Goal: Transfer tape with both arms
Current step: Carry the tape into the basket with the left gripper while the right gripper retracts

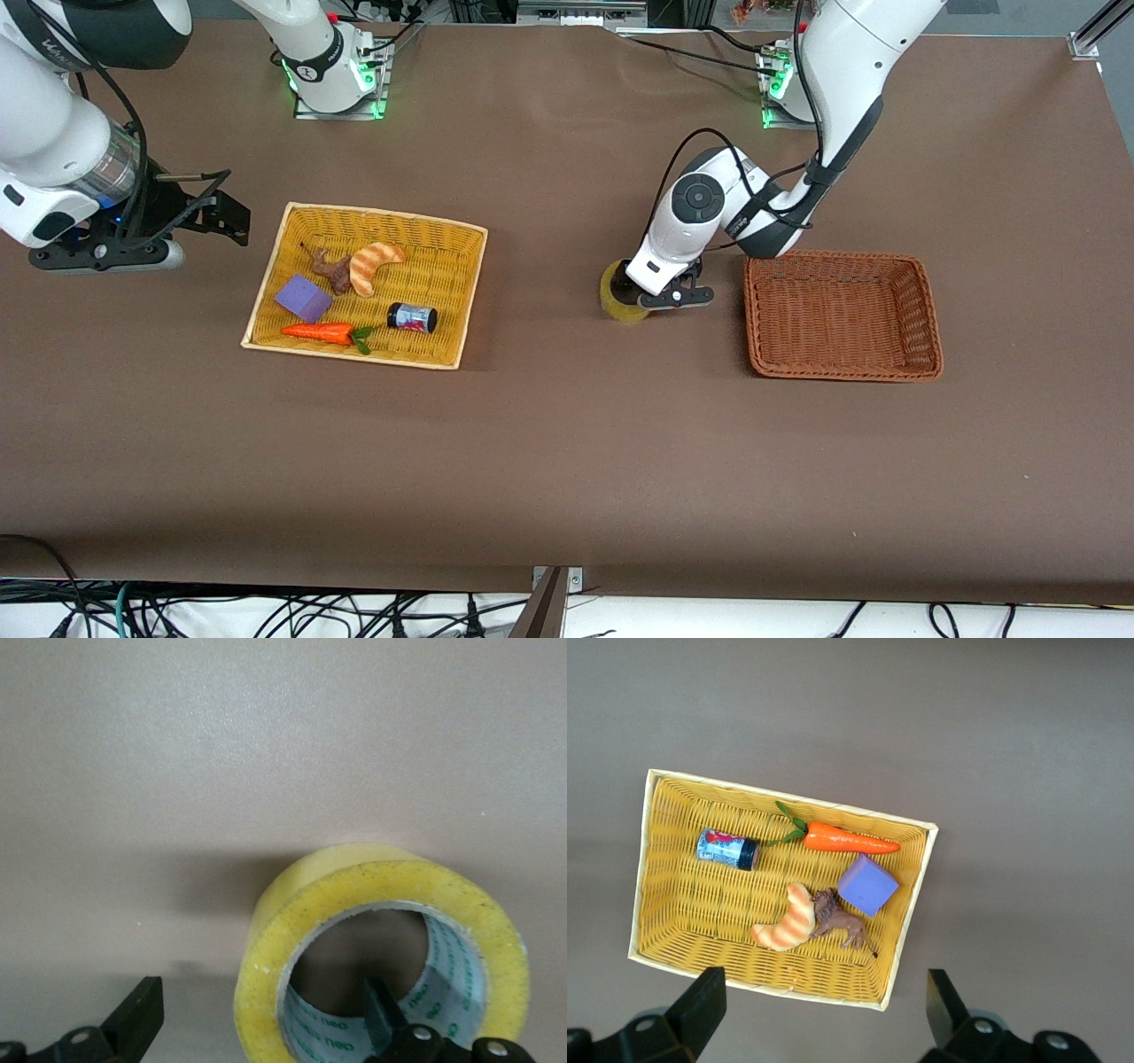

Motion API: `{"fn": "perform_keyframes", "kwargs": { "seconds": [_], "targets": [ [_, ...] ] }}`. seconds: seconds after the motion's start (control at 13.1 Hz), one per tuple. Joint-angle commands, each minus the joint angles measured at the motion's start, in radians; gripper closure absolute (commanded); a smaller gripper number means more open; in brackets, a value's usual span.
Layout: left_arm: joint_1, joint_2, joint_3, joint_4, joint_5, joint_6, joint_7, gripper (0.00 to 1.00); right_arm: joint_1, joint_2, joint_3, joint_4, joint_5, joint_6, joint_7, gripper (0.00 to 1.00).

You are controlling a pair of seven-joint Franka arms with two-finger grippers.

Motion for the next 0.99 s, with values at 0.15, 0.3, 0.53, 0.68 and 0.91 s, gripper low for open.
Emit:
{"fn": "perform_keyframes", "kwargs": {
  "seconds": [0.15, 0.3, 0.53, 0.68, 0.91],
  "targets": [
    [0.009, 0.027, -0.003, 0.013, 0.069, 0.021, -0.057, 0.85, -0.005, -0.006, -0.006, 0.011, -0.008, -0.011, -0.010, 0.00],
    [0.017, 0.027, -0.004, 0.017, 0.057, 0.020, -0.096, 1.00, -0.005, -0.001, -0.006, 0.009, -0.006, -0.013, -0.007, 0.00],
    [0.035, 0.018, -0.007, 0.028, 0.054, 0.005, -0.085, 1.00, -0.005, 0.000, -0.004, 0.008, 0.000, -0.019, 0.006, 0.00],
    [0.051, -0.002, -0.030, 0.072, 0.038, -0.092, -0.076, 1.00, -0.008, 0.000, -0.020, 0.003, 0.063, -0.026, 0.007, 0.00],
    [0.100, -0.086, -0.012, 0.209, -0.101, -0.448, 0.312, 1.00, -0.008, 0.005, -0.026, 0.003, 0.075, -0.026, -0.005, 0.00]
  ]
}}
